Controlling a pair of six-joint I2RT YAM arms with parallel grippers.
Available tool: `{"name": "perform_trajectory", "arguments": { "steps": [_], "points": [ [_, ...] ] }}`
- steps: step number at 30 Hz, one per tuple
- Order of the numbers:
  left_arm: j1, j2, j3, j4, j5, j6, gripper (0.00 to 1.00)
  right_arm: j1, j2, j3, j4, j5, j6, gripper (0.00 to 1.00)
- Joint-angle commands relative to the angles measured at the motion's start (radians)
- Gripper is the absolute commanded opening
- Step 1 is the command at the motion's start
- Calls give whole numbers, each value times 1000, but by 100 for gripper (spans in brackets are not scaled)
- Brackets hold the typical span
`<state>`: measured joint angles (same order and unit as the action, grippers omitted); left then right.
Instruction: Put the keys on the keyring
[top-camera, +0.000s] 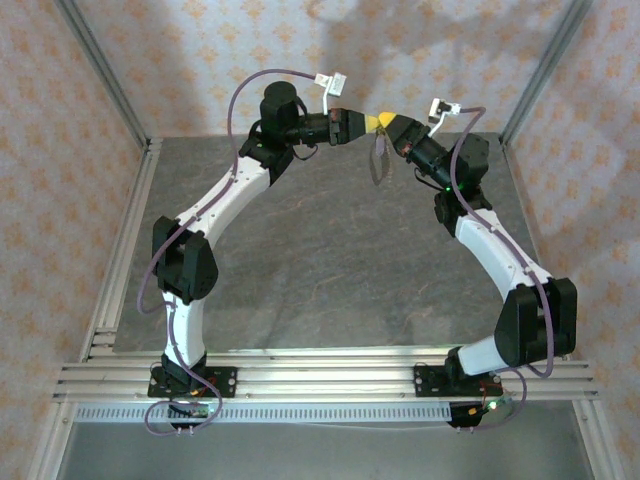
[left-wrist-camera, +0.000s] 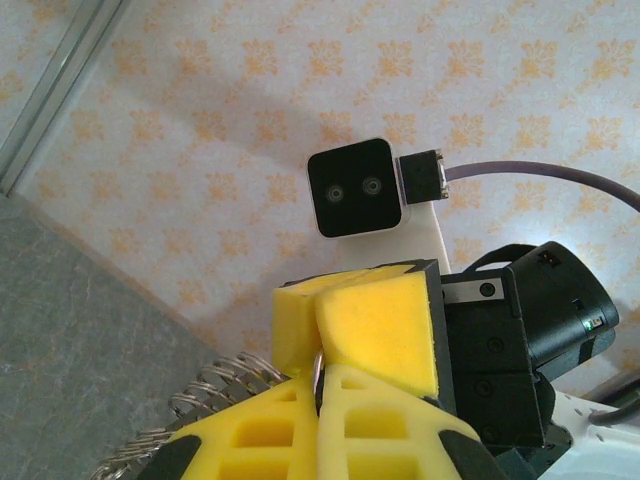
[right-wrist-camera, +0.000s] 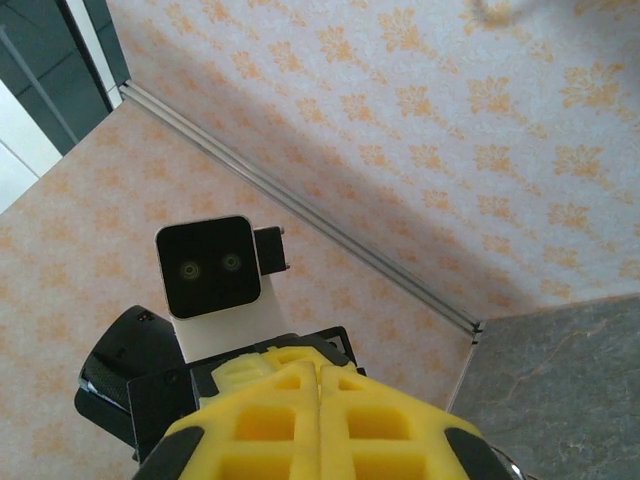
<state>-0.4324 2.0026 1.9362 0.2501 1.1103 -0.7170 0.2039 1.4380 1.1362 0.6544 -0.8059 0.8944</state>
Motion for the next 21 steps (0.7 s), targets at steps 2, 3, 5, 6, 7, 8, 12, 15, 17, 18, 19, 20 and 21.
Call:
{"name": "perform_trajectory", "arguments": {
  "steps": [2,3,5,6,7,8,12,15,17,18,19,20,21],
  "points": [
    [3,-54,23,82,-13,-2,0,-2,11,4,46,-62,10,0],
    [3,-54,27,75,-15,0,0,-3,13,8,45,-69,6,0],
    [4,-51,38,54,-18,7,0,-10,17,19,40,-81,1,0],
    [6,-50,41,47,-21,8,0,-16,21,25,39,-89,0,0],
    [10,-52,43,45,-23,7,4,-23,25,34,36,-97,-2,0],
    [13,-51,42,44,-28,7,8,-31,30,44,31,-108,-1,0],
    [30,-55,42,54,-26,-7,21,-65,57,87,14,-164,-1,0],
    [39,-55,44,58,-17,-13,25,-79,72,123,-10,-203,-12,0],
    [44,-54,48,58,-11,-13,26,-84,83,144,-33,-226,-28,0],
    [47,-52,50,54,-9,-12,27,-84,87,152,-44,-235,-35,0],
    [50,-51,52,51,-7,-11,27,-85,91,161,-57,-246,-42,0],
    [52,-48,55,46,-3,-9,27,-85,96,171,-65,-256,-49,0],
    [55,-46,60,36,0,-3,27,-84,101,180,-73,-266,-55,0]
  ]
}}
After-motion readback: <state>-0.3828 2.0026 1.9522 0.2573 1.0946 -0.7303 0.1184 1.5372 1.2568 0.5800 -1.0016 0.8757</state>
